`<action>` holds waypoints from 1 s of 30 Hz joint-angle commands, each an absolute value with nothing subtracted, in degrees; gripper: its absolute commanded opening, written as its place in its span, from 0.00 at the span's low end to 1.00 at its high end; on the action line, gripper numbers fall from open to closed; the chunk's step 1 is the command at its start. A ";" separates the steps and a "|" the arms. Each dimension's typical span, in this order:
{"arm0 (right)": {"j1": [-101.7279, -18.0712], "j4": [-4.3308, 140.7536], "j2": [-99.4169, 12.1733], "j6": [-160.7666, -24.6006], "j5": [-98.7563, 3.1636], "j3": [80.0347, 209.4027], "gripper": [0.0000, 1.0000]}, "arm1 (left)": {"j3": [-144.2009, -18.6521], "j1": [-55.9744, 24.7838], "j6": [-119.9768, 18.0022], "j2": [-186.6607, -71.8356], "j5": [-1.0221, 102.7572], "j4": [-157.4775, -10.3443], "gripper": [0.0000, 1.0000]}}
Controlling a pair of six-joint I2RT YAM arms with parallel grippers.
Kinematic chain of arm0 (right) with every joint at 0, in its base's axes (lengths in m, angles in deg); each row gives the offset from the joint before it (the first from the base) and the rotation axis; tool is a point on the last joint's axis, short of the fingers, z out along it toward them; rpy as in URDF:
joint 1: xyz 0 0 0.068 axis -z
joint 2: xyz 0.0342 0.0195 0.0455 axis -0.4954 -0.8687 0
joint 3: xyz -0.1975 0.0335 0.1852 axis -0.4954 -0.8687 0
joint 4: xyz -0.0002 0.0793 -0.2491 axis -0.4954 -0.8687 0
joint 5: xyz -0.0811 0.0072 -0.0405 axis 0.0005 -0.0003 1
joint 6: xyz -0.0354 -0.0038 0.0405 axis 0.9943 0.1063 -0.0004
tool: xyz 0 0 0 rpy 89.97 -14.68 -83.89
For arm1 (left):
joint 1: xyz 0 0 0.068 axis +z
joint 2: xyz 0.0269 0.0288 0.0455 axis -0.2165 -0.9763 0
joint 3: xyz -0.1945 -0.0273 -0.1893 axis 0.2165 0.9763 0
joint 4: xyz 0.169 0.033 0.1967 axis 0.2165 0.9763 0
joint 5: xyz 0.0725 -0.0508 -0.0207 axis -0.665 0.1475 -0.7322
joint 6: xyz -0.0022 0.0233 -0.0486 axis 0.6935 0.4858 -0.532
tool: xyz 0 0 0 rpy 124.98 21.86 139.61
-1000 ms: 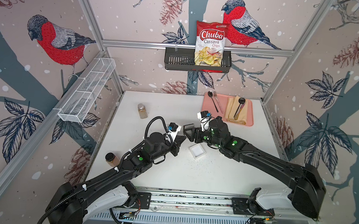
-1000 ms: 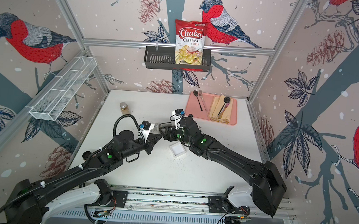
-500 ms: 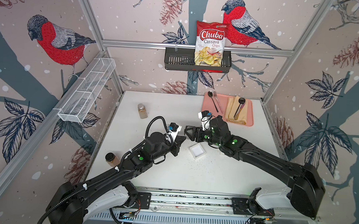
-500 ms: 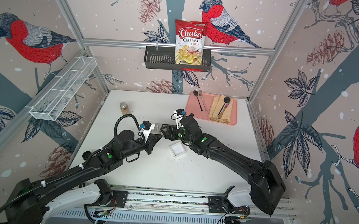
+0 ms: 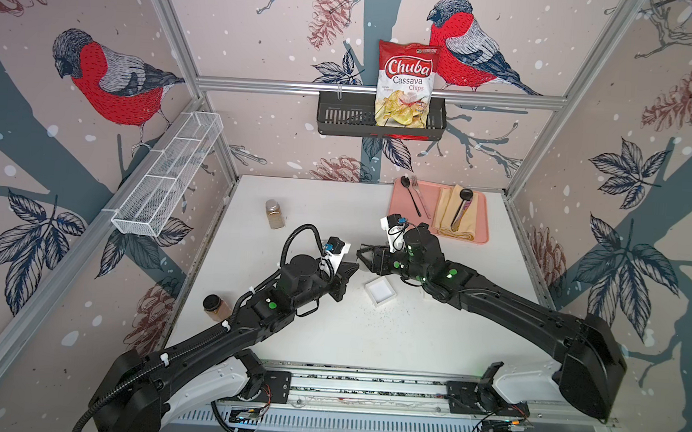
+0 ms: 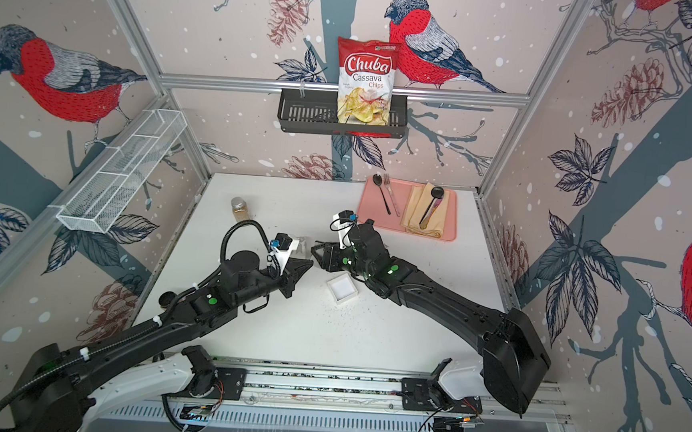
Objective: Take the necklace out of the lift-off lid jewelry box
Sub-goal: Place the inner lining in the jewelry box.
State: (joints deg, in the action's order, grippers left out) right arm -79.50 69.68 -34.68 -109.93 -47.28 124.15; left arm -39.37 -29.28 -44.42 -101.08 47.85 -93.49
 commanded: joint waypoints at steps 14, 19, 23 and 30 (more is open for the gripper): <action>-76.71 51.68 -42.00 -98.38 -35.89 126.11 0.40 | -29.65 -29.24 -55.83 -98.95 46.39 -100.65 0.38; -76.89 49.77 -45.61 -96.24 -35.11 126.13 0.39 | -27.51 -29.27 -60.89 -103.16 48.30 -105.99 0.35; -77.24 47.70 -47.23 -94.20 -35.60 126.94 0.39 | -27.30 -29.25 -64.72 -108.96 50.95 -110.00 0.31; -77.76 49.27 -48.22 -92.13 -34.73 125.30 0.40 | -26.77 -29.27 -70.03 -118.04 52.05 -118.04 0.24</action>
